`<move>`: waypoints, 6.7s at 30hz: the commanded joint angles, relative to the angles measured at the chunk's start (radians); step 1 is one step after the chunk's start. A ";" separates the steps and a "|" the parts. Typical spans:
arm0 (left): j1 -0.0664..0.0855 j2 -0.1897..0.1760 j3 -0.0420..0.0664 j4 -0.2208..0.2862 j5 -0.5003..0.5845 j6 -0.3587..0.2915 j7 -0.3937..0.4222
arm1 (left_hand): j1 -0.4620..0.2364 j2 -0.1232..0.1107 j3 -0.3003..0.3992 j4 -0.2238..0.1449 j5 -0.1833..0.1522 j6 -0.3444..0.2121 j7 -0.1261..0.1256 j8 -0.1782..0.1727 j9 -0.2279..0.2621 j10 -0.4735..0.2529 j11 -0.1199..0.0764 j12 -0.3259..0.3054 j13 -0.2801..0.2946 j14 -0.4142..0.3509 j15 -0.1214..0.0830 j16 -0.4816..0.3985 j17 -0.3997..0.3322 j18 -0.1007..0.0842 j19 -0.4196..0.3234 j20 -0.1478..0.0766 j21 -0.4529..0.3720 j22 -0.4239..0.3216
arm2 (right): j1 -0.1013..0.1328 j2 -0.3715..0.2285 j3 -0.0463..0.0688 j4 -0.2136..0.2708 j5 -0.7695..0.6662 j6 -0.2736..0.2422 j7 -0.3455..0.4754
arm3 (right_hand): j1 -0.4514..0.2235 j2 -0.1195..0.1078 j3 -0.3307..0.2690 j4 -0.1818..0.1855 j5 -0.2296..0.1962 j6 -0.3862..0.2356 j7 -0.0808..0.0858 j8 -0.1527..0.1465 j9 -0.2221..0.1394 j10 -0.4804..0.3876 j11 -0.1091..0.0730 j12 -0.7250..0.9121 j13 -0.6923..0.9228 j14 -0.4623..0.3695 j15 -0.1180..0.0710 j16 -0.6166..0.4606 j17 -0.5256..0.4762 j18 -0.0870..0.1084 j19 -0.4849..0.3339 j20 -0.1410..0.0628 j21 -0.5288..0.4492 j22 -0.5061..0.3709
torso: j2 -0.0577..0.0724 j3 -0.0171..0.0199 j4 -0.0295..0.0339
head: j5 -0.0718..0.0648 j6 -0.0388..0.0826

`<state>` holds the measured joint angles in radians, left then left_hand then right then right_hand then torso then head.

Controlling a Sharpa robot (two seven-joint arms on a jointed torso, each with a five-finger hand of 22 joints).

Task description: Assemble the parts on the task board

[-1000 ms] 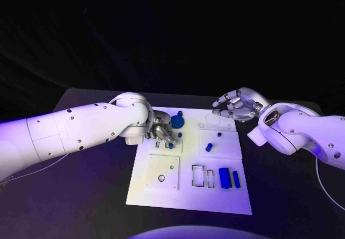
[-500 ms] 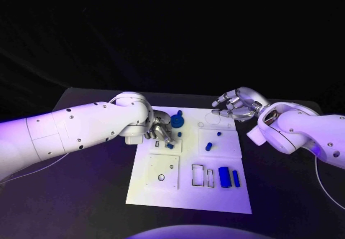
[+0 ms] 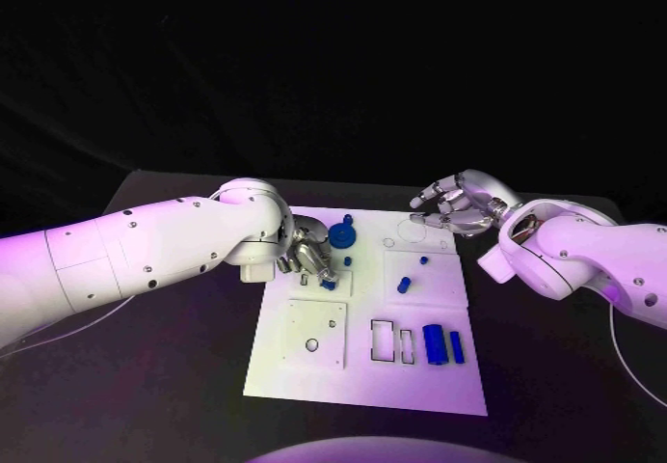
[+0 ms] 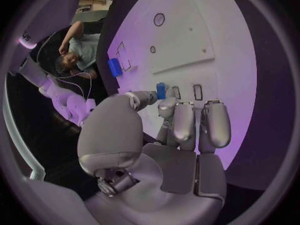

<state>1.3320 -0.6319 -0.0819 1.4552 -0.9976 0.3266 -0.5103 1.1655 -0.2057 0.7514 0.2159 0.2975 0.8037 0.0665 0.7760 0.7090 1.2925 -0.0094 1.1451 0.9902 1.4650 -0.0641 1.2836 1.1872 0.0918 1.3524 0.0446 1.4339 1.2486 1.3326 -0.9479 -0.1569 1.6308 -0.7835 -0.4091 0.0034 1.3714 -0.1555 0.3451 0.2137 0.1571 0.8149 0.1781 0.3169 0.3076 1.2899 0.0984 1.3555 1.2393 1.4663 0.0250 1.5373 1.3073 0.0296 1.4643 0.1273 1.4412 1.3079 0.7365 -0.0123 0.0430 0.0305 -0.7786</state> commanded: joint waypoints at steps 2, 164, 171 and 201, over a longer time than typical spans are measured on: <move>0.001 -0.013 0.003 0.012 0.089 -0.051 0.011 | -0.010 0.004 0.169 -0.178 0.023 0.004 0.003 0.006 0.041 0.012 -0.001 0.004 0.004 0.008 -0.006 -0.005 0.002 -0.021 0.004 -0.004 0.008 0.007 | -0.001 -0.002 0.000 0.001 -0.009 0.007 0.003 | -0.004 -0.001 0.003 0.004 0.009 0.006 -0.001 0.003 0.001 -0.002 -0.006 -0.005 -0.001 0.078 -0.006 -0.008 0.160 0.008 0.017 -0.003 -0.006 0.177 | 0.000 0.0005 0.0005 | 0.001 0.000; -0.072 -0.083 -0.003 0.114 -0.212 -0.221 0.005 | -0.052 -0.034 0.246 -0.223 0.108 0.070 -0.019 0.005 0.080 0.076 -0.021 0.060 0.069 0.009 -0.025 -0.007 0.006 -0.027 0.026 -0.022 0.029 0.043 | -0.004 -0.018 0.000 -0.002 -0.007 0.008 0.010 | -0.006 -0.001 0.004 0.007 0.014 0.004 -0.001 0.003 0.000 -0.004 -0.006 -0.008 -0.004 0.077 -0.007 -0.010 0.155 0.010 0.013 -0.003 -0.014 0.173 | -0.002 0.0038 0.0036 | -0.002 -0.040; -0.072 -0.082 -0.003 0.112 -0.199 -0.211 0.004 | -0.056 -0.035 0.247 -0.221 0.108 0.071 -0.019 0.005 0.081 0.078 -0.021 0.063 0.073 0.009 -0.025 -0.007 0.007 -0.028 0.026 -0.023 0.030 0.044 | -0.004 -0.019 0.000 -0.002 -0.007 0.007 0.010 | -0.006 -0.001 0.004 0.007 0.014 0.004 -0.001 0.003 0.000 -0.004 -0.006 -0.008 -0.004 0.077 -0.007 -0.010 0.155 0.010 0.013 -0.003 -0.014 0.173 | -0.002 0.0038 0.0032 | -0.002 -0.043; -0.072 -0.063 -0.005 0.090 -0.165 -0.188 0.002 | -0.146 -0.027 0.146 -0.133 0.086 0.075 -0.039 -0.004 0.119 0.088 -0.034 0.065 0.065 0.012 -0.032 -0.008 0.010 -0.029 0.028 -0.023 0.022 0.045 | -0.004 -0.024 0.000 0.004 -0.007 0.004 0.013 | -0.006 -0.002 0.006 0.008 0.016 0.003 -0.001 0.003 0.000 -0.015 -0.006 -0.017 -0.017 0.072 -0.007 -0.019 0.136 0.014 0.003 -0.004 -0.032 0.163 | -0.002 0.0036 0.0033 | -0.006 -0.045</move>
<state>1.2647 -0.7002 -0.0830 1.5430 -1.1817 0.1038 -0.5111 1.0315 -0.2324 0.8226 0.1610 0.3865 0.8605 0.0491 0.7759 0.8271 1.3781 -0.0375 1.2075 1.0560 1.4686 -0.0893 1.2798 1.1959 0.0765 1.3757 0.0215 1.4571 1.2941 1.3291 -0.9713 -0.1571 1.6330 -0.7829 -0.4128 0.0075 1.3714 -0.1554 0.3479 0.2164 0.1663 0.8149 0.1781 0.3169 0.3073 1.2843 0.0927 1.3413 1.2234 1.4663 0.0250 1.5237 1.3073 0.0296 1.4643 0.1272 1.4162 1.3073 0.7341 -0.0085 0.0463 0.0246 -0.8232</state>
